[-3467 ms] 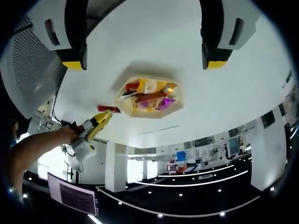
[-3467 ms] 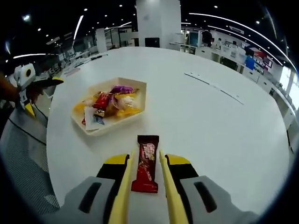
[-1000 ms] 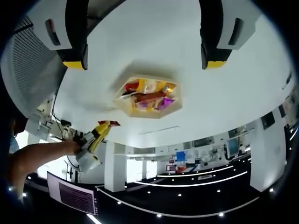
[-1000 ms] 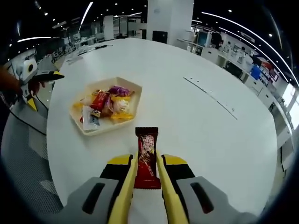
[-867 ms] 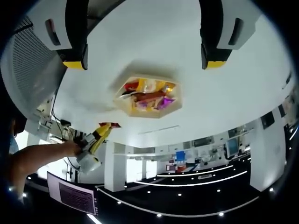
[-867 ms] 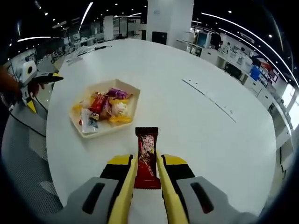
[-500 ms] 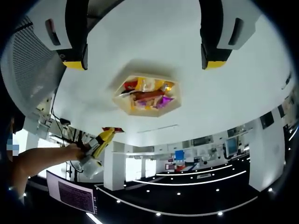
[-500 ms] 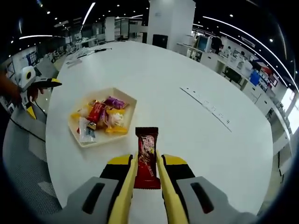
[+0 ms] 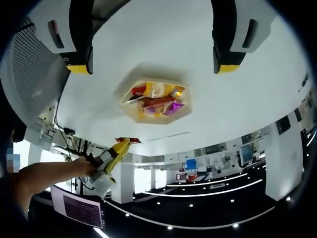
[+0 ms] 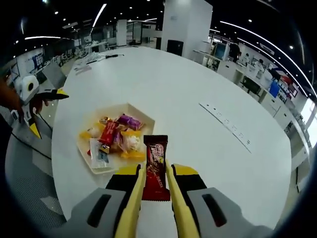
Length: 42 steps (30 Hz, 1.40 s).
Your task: Place the target food into the container with the food tongs after gripping and lifting it, then release it inside without dropping or visibly crushing the food.
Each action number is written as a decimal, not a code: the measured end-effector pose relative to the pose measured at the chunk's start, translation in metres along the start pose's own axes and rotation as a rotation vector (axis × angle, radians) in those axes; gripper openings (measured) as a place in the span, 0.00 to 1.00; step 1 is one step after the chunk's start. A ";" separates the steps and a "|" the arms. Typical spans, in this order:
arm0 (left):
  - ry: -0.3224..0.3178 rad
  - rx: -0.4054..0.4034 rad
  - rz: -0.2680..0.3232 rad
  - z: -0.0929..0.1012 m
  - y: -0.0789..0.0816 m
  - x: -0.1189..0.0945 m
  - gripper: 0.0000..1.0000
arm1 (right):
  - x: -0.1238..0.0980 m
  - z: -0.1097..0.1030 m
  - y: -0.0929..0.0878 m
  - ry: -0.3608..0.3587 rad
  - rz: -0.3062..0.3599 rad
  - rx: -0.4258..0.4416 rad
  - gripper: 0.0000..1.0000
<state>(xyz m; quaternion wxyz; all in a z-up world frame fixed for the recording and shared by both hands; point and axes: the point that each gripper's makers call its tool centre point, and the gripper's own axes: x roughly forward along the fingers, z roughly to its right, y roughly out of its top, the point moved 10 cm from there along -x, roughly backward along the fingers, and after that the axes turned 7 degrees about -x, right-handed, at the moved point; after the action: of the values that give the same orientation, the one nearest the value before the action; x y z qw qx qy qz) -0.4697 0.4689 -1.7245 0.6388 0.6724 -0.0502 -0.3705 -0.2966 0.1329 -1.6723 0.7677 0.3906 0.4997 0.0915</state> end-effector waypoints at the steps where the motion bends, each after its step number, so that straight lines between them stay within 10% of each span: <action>1: 0.004 0.005 -0.001 0.000 0.000 0.000 0.99 | 0.001 -0.003 0.002 0.003 0.001 -0.003 0.23; 22: -0.016 0.004 0.011 0.003 0.002 0.000 0.98 | 0.017 -0.047 0.056 0.082 0.063 -0.079 0.23; 42: -0.002 -0.001 0.016 0.002 0.003 -0.001 0.98 | 0.047 -0.085 0.070 0.171 0.071 -0.113 0.24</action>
<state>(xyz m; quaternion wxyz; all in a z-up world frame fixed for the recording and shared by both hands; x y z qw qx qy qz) -0.4704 0.4679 -1.7211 0.6419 0.6714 -0.0562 -0.3660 -0.3279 0.2483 -1.6732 0.7393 0.3548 0.5433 0.1800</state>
